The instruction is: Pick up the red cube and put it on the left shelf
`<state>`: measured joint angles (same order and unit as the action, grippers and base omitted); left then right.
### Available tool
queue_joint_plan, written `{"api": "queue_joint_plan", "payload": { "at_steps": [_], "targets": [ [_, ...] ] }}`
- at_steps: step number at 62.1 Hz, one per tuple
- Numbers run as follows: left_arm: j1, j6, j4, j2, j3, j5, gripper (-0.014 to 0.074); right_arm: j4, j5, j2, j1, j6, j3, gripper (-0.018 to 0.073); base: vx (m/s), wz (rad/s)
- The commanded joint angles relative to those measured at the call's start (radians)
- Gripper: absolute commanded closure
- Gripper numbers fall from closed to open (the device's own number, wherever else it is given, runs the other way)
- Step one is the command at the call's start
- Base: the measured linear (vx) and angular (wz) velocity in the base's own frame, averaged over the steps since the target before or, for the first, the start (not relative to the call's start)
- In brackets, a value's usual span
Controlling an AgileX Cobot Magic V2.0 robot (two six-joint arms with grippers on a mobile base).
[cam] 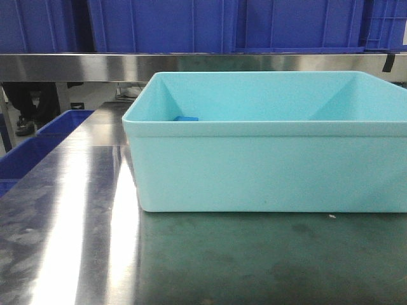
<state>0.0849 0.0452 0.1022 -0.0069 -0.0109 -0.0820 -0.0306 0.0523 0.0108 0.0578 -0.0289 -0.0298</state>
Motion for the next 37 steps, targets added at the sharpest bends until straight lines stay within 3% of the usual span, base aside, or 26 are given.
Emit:
{"api": "queue_joint_plan", "payload": {
  "at_steps": [1, 7, 13, 31, 37],
  "targets": [
    [0.005, -0.005, 0.001, -0.012, -0.024, 0.088, 0.0495, -0.004, -0.165, 0.016, 0.001, 0.006, 0.026, 0.0506, 0.00, 0.00],
    [0.005, -0.005, 0.001, -0.012, -0.024, 0.088, 0.0495, -0.004, -0.269, 0.016, 0.001, 0.006, 0.065, 0.0506, 0.00, 0.00],
    [0.005, -0.005, 0.001, -0.012, -0.024, 0.088, 0.0496, -0.002, -0.211, -0.002, 0.001, 0.006, 0.180, 0.0506, 0.00, 0.00],
    [0.005, -0.005, 0.001, -0.012, -0.024, 0.088, 0.0495, 0.021, 0.269, -0.320, -0.001, 0.006, 0.690, 0.0506, 0.00, 0.00],
    [0.005, -0.005, 0.001, -0.012, -0.024, 0.088, 0.0495, 0.014, 0.401, -0.441, -0.047, 0.006, 0.855, 0.0506, 0.00, 0.00]
  ]
}}
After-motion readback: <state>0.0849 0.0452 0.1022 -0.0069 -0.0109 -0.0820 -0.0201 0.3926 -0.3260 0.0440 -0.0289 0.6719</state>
